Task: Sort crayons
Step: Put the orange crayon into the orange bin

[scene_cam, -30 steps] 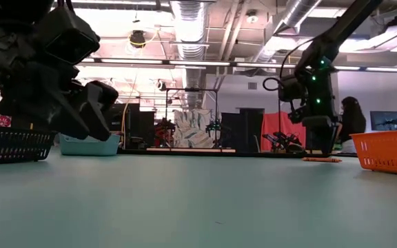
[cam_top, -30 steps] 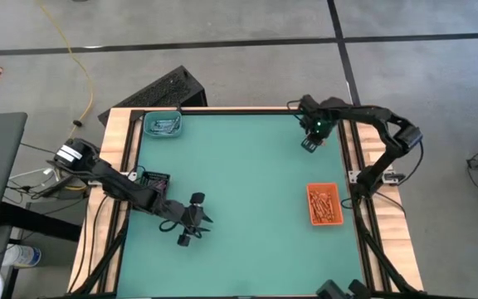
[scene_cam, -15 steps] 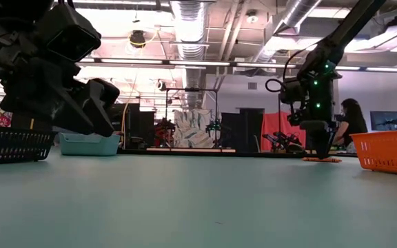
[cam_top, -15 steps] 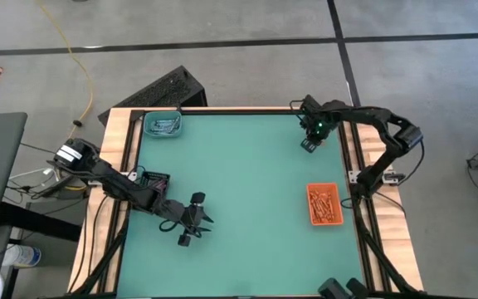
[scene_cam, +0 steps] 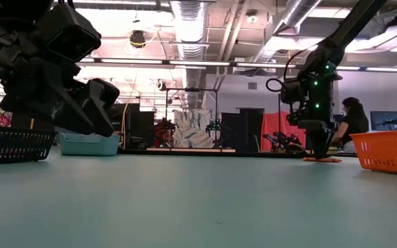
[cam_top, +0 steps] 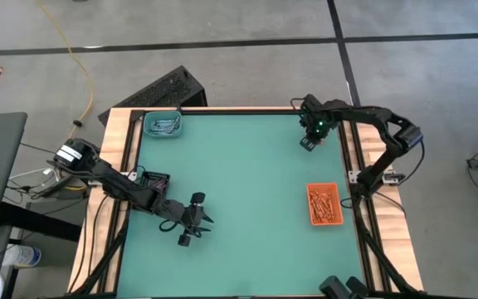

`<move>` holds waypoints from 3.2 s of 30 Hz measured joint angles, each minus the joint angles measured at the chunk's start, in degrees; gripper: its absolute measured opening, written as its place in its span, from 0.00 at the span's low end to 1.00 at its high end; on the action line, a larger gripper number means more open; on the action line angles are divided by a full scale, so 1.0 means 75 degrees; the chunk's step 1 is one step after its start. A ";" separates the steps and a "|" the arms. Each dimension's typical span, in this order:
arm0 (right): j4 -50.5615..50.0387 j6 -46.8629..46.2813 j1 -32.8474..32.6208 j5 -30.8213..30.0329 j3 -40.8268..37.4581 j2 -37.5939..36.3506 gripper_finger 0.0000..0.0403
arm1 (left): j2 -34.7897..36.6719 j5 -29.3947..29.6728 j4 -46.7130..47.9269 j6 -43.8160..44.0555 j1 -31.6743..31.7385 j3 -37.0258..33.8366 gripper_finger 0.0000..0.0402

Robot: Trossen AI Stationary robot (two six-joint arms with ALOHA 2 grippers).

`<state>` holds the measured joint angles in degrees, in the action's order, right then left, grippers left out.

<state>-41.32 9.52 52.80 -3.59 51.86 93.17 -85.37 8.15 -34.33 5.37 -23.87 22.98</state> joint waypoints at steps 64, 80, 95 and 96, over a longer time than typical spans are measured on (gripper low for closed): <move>-0.3174 -1.1248 -0.9860 -0.0307 0.0280 -0.2586 0.00 | 0.0001 0.0152 -0.0378 -0.1939 0.0076 0.0003 0.32; -0.3491 -1.2237 -1.0341 0.0104 0.0286 -0.1501 0.00 | -0.0001 0.0165 -0.0576 -0.2033 0.0168 0.0003 0.32; -0.3456 -1.2356 -1.0338 0.0104 0.0286 -0.1507 0.10 | -0.0001 0.0159 -0.0542 -0.1970 0.0168 0.0003 0.32; -0.3454 -1.2356 -1.0338 0.0104 0.0286 -0.1507 0.10 | -0.0001 0.0159 -0.0537 -0.1970 0.0168 0.0003 0.32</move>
<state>-67.22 -83.15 -24.73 -2.81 54.00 81.86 -85.38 9.34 -38.36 -9.41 -22.61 23.00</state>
